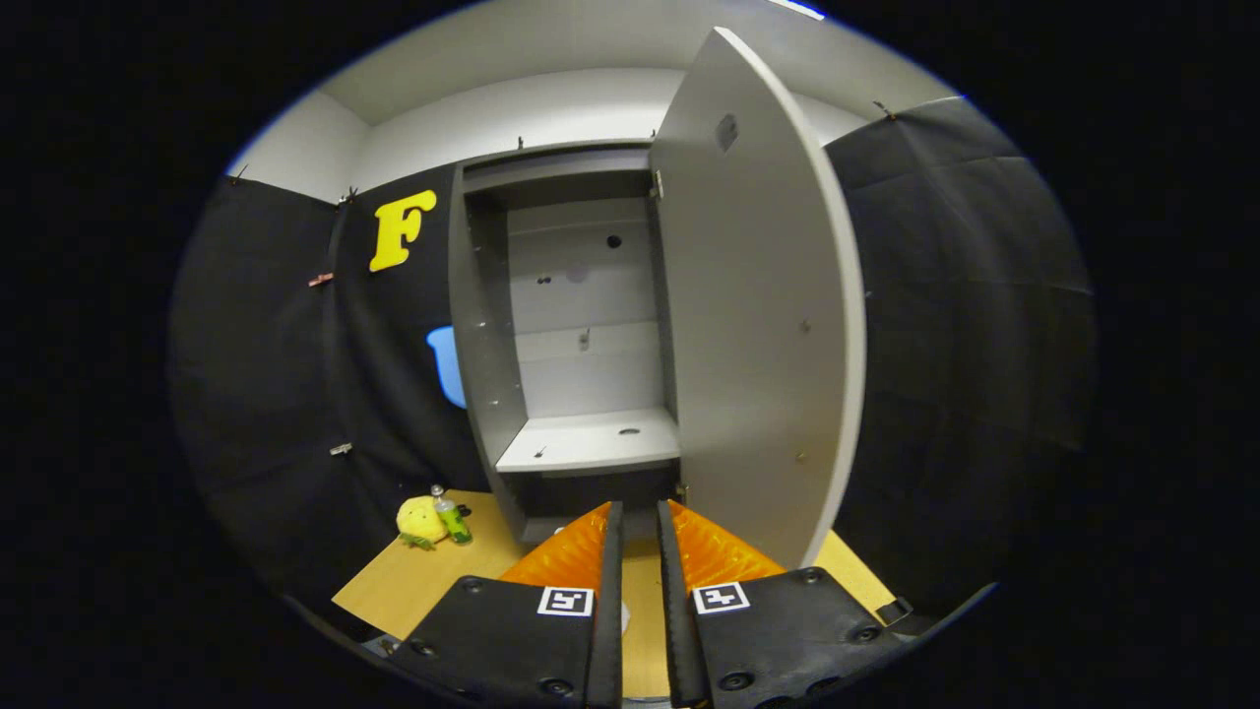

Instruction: Open the shoe cabinet door, grab the shoes and put them into the shoe cabinet, then close the shoe cabinet door.

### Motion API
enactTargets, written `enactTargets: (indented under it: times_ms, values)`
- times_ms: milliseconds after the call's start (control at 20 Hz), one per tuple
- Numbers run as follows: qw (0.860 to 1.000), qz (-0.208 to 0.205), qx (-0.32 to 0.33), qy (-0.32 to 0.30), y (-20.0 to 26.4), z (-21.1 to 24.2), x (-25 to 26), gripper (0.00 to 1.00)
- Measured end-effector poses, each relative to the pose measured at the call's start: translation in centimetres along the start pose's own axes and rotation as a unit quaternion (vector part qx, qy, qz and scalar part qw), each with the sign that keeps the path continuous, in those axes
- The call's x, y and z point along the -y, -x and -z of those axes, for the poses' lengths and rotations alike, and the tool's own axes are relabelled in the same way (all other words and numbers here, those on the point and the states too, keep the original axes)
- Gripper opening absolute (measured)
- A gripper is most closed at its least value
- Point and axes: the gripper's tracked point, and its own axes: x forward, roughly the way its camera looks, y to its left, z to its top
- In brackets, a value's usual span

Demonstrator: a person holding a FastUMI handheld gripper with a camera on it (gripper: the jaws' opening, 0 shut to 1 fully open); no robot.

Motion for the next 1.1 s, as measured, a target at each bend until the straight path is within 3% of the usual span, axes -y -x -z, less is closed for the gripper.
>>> enactTargets:
  times_ms: [500, 800, 1100]
  values:
    - [0.987, -0.016, -0.16, -0.002, -7.4, 20.8, -7.3, 0.23]
    - [0.975, 0.015, -0.223, -0.005, -11.3, 31.3, -6.6, 0.23]
    - [0.957, 0.028, -0.287, -0.006, -13.1, 38.3, -5.1, 0.23]
